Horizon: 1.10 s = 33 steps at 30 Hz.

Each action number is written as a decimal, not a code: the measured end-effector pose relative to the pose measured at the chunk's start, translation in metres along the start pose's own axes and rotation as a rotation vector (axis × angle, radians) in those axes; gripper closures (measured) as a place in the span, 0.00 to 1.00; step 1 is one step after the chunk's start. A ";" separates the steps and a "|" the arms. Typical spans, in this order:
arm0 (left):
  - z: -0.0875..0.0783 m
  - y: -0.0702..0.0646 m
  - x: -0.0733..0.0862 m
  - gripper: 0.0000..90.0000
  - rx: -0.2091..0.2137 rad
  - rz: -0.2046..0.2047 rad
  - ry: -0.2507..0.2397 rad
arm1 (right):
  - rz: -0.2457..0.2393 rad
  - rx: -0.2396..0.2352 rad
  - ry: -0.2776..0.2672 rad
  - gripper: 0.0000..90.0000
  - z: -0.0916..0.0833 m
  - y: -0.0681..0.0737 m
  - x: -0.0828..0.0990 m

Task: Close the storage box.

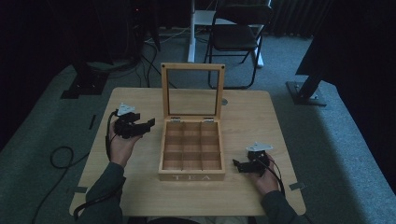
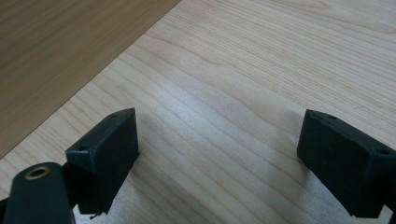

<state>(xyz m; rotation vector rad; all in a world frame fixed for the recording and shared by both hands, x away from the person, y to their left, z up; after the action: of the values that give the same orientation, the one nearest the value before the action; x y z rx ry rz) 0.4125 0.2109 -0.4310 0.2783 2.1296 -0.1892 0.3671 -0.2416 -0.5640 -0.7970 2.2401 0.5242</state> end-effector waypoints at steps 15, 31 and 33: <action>0.010 0.007 -0.017 0.35 -0.032 -0.004 0.003 | 0.004 0.003 0.000 0.13 0.000 0.000 0.000; 0.027 0.011 -0.030 0.35 -0.045 -0.013 0.004 | 0.006 0.005 0.000 0.13 0.000 0.001 0.000; 0.030 0.011 -0.031 0.35 -0.044 -0.010 0.010 | 0.007 0.006 -0.001 0.13 0.000 0.001 0.000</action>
<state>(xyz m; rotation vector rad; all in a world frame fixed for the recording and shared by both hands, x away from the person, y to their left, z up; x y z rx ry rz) 0.4557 0.2105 -0.4214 0.2433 2.1422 -0.1465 0.3663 -0.2415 -0.5640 -0.7867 2.2435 0.5206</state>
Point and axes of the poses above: each handheld gripper's, and its own axes: z roughly forward along the jaws, x roughly out of its underside, y roughly to its left, the point moved 2 cm from there along z, roughly forward along the jaws, and after that the axes turned 11 degrees about -x, right-handed, at the moved point
